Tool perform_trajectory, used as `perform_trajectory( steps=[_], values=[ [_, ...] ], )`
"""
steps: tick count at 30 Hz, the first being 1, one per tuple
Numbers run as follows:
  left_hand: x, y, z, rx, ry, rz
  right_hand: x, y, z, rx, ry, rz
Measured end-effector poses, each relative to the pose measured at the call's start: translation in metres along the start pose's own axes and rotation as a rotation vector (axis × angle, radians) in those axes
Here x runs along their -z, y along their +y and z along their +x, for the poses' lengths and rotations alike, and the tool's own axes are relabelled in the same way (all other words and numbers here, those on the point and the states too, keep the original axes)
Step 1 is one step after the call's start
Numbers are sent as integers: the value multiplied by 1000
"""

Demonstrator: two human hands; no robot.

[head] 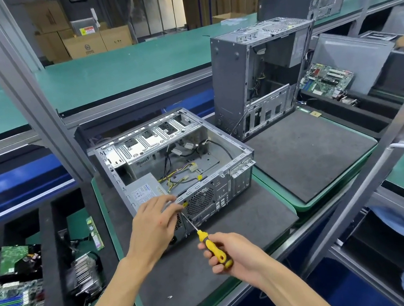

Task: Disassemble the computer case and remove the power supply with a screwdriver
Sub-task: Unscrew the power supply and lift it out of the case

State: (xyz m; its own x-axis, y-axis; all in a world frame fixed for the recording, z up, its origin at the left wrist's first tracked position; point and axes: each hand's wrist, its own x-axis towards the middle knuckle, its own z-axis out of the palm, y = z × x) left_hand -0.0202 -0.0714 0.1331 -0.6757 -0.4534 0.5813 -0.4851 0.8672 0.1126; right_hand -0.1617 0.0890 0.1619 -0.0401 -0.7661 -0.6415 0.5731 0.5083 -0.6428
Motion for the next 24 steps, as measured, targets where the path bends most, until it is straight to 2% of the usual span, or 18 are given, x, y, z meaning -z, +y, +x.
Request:
perform_trajectory(
  steps=[7,17,19,24],
  values=[
    [-3,0,-1,40,11,-25,0,-4,-2,43,16,-56],
    [1,6,1,165,-2,-98,-7,1,2,-42,-86,100],
    [2,6,1,170,-9,-98,-8,1,4,-15,-58,109],
    [1,8,1,176,2,-91,-3,8,7,148,125,-93]
  ],
)
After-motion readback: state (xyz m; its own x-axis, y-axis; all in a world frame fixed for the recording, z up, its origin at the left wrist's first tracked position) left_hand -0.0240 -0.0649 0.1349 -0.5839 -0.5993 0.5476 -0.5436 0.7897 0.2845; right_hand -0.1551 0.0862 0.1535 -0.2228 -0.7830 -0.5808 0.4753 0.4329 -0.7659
